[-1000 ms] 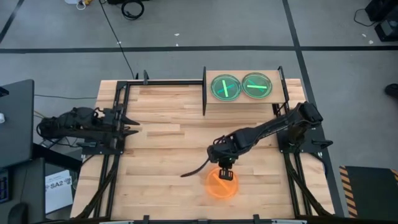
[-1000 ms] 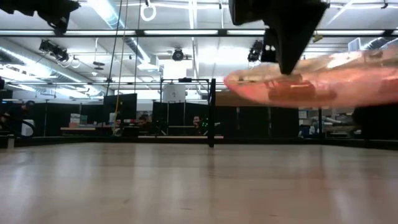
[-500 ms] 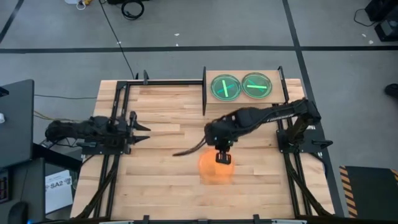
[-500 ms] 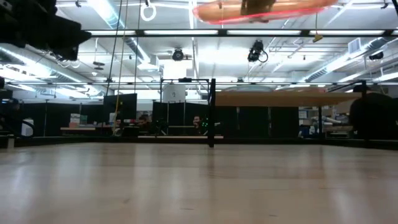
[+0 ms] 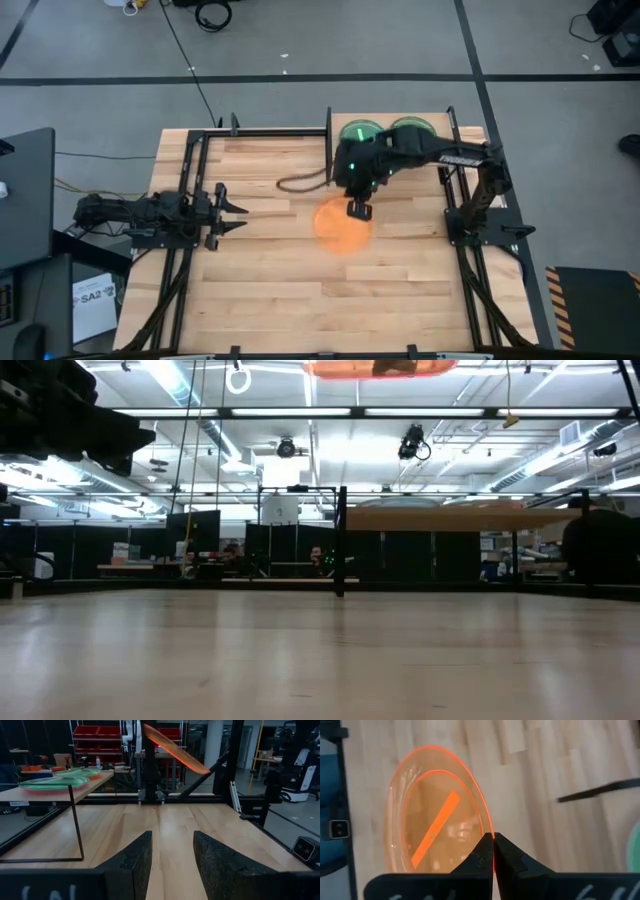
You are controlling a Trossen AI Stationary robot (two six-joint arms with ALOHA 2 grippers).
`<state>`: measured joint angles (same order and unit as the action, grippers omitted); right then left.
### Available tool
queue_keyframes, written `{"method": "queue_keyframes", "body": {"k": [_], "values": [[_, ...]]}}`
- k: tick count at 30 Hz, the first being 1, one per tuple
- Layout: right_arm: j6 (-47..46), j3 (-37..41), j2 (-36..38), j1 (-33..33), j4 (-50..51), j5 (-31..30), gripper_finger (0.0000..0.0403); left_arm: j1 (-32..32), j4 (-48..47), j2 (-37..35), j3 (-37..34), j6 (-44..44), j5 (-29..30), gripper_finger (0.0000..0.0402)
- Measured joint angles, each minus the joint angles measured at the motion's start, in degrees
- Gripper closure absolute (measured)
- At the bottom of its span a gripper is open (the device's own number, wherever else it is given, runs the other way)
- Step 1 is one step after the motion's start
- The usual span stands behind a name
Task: Place and stack plates onto a shelf
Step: Stack the orange plate on top of the green plate on the shelf
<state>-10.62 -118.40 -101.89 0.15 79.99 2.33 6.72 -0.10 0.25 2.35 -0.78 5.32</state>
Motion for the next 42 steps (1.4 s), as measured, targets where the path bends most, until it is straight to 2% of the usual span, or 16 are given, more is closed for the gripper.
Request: {"method": "queue_keyframes", "body": {"k": [13, 30, 35, 42], "values": [[7.09, -1.37, 0.00, -13.74, 4.74, 0.02, 0.0395, 0.00, -0.22, 0.07, 0.00, 0.15, 0.00, 0.0251], [14.26, -1.37, -0.02, -34.81, 4.87, 0.30, 0.0395, 0.00, -0.59, 0.07, 0.00, 1.36, 0.00, 0.0251], [14.23, -1.34, -0.02, -40.36, 4.62, 3.27, 0.0395, -0.01, -0.59, 0.07, 0.00, 1.08, 0.00, 0.0251], [14.04, -1.34, -0.02, -44.50, 2.27, 4.88, 0.0395, 0.00, -0.57, 0.07, 0.00, -0.39, -0.02, 0.0251]]}}
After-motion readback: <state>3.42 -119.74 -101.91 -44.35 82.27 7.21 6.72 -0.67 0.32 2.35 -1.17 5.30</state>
